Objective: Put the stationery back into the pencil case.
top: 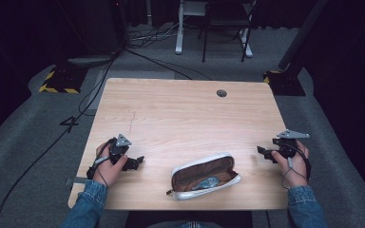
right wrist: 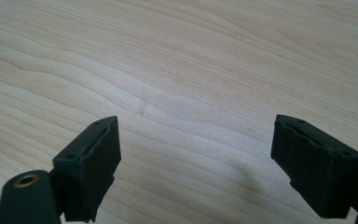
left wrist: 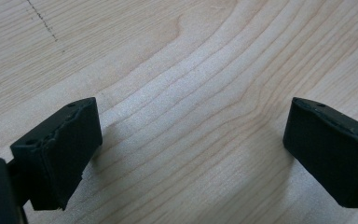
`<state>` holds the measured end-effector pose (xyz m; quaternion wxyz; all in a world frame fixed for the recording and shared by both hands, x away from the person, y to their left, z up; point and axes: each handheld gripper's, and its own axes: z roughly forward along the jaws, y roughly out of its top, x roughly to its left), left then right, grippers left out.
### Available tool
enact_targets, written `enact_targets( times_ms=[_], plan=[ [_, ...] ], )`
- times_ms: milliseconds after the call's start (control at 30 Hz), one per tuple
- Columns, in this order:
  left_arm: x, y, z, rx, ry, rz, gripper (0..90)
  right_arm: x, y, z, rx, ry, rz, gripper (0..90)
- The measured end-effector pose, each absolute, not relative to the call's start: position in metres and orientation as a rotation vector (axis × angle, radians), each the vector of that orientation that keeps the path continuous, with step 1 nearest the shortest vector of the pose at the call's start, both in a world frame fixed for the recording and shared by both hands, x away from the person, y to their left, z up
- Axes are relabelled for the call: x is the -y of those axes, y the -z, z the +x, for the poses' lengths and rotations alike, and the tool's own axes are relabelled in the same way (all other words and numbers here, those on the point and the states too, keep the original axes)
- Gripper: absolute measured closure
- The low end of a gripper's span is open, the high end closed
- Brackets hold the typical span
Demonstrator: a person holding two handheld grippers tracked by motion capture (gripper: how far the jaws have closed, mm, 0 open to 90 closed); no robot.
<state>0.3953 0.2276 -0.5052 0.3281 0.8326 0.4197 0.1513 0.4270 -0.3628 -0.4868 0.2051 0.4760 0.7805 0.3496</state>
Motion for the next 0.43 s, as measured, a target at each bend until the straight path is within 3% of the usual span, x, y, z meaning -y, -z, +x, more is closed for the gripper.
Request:
enact_targets(
  times_ms=[433],
  plan=[
    [-0.228, 0.505, 0.396, -1.095, -0.393, 2.184, 4.4, 0.362, 0.504, 0.431, -2.133, -0.92, 1.376, 11.1]
  ],
)
